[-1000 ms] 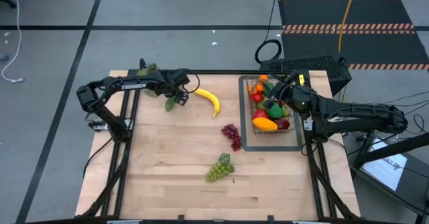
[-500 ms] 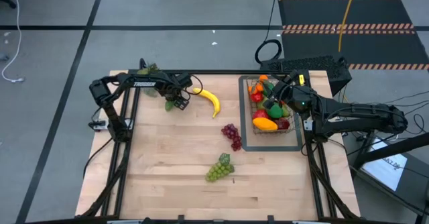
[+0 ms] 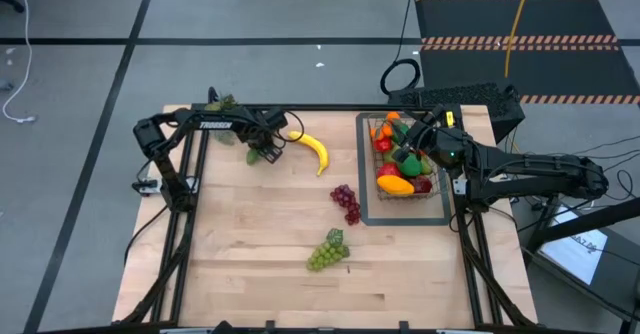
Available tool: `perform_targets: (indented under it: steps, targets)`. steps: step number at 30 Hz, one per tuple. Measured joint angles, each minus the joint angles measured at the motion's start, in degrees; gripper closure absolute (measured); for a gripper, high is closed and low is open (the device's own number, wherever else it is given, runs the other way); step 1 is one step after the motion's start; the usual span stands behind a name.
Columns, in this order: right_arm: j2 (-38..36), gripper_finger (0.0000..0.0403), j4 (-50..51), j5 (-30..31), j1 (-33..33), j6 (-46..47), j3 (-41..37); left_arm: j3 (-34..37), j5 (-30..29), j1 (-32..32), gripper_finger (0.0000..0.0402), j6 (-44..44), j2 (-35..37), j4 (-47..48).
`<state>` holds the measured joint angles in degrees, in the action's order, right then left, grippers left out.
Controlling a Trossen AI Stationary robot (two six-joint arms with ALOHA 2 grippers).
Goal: Build produce basket
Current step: Put the cucumber into the gold wire basket
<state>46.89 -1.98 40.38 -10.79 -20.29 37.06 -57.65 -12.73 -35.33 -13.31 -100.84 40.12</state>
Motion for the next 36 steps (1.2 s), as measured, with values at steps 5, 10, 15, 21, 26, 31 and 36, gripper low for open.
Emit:
perform_targets:
  steps: [5,10,15,21,26,31,36]
  targets:
    - [0.02,0.0195,0.01,0.00,0.00,0.00,0.00,0.02,0.11,0.05,0.0246,2.33,1.11,0.23]
    - [0.04,0.0195,0.00,0.00,0.00,0.03,0.00,0.02,0.71,0.60,0.0232,2.82,6.55,0.18]
    - [0.07,0.0195,0.00,-0.02,0.01,0.08,0.00,0.02,0.69,2.00,0.0242,4.15,14.57,-1.74]
    - [0.07,0.0195,0.00,-0.02,0.02,0.09,0.00,0.02,0.70,6.28,0.0243,7.36,24.51,-10.28]
    - [0.07,0.0195,0.01,-0.17,0.02,1.29,0.00,0.02,0.72,11.91,0.0237,11.81,30.52,-19.03]
    - [0.07,0.0195,0.02,-0.17,0.02,1.64,0.00,0.02,0.83,16.92,0.0237,14.40,32.39,-27.15]
    - [0.07,0.0195,0.04,-0.20,0.02,3.42,0.00,0.04,1.60,20.89,0.0236,17.41,31.85,-32.62]
